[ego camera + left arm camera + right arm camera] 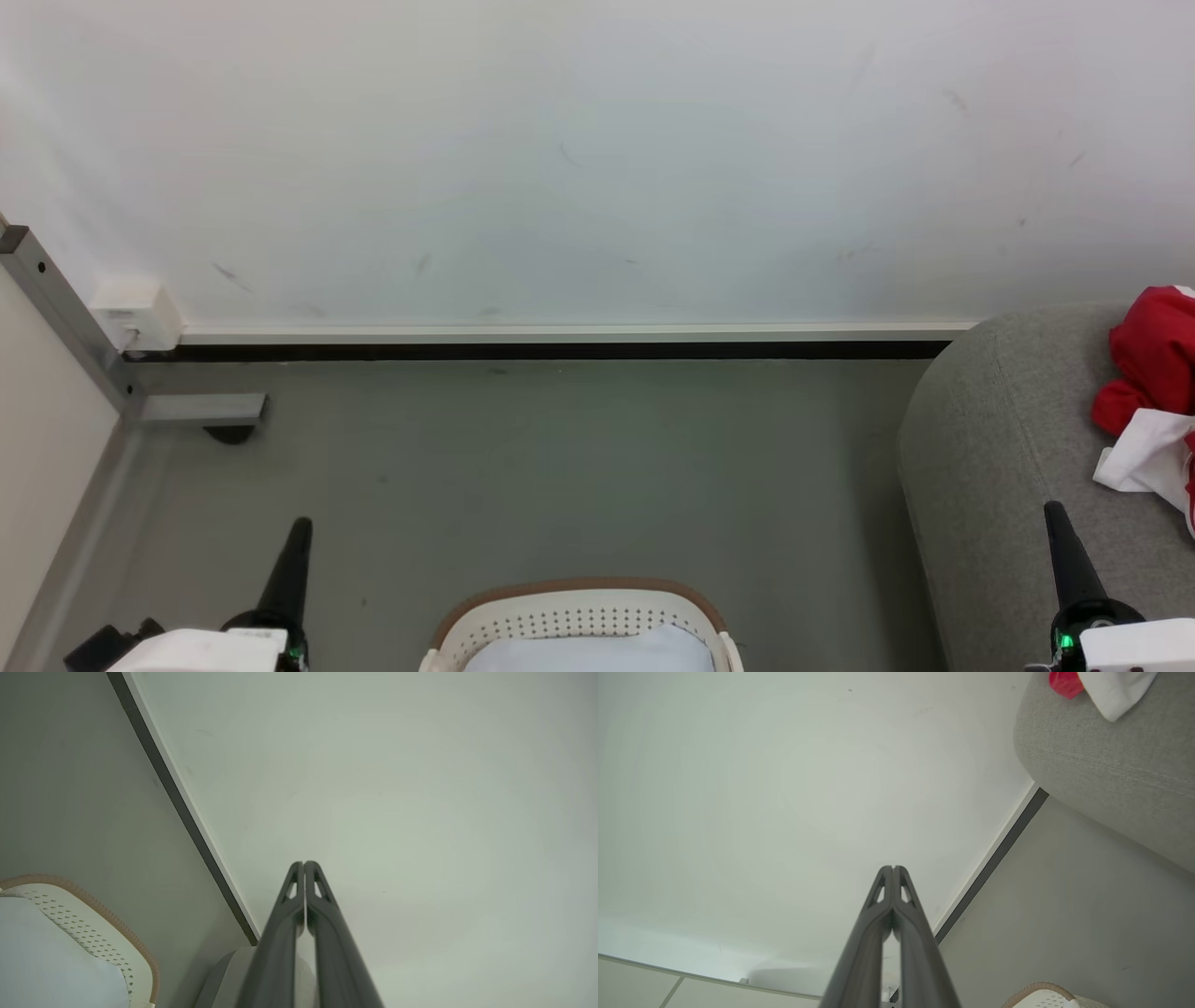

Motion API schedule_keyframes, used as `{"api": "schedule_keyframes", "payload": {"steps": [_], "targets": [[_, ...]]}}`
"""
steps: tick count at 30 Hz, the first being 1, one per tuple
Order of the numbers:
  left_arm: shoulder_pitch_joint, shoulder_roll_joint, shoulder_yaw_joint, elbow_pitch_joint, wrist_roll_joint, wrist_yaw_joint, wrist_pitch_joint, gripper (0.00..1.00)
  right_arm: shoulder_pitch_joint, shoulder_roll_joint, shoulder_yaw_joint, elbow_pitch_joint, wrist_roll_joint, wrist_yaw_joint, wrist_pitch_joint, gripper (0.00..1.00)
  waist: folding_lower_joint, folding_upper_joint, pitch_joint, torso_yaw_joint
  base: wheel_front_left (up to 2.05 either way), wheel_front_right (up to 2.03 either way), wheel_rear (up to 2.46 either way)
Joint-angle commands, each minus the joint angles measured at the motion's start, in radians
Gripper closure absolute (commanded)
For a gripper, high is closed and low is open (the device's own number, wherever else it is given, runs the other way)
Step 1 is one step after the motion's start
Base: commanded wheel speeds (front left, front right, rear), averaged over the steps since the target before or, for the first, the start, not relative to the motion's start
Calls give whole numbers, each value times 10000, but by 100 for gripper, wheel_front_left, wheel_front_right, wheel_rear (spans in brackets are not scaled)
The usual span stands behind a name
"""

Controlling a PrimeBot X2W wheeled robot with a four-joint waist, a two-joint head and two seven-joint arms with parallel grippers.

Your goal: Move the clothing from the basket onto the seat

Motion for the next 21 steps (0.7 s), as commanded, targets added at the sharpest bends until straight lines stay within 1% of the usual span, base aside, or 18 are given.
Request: {"api": "schedule_keyframes", "payload": {"steps": [1, 21], "targets": [[-139, -14, 103, 0, -217, -100, 91, 100, -162, -38, -90, -16, 202, -14, 52, 100, 0, -1, 4, 3, 0, 0, 0], [-296, -264, 484, 149, -1400, -413, 520, 100, -273, 29, -375, 137, 1693, -18, 366, 100, 0, -1, 63, 42, 0, 0, 0]]}}
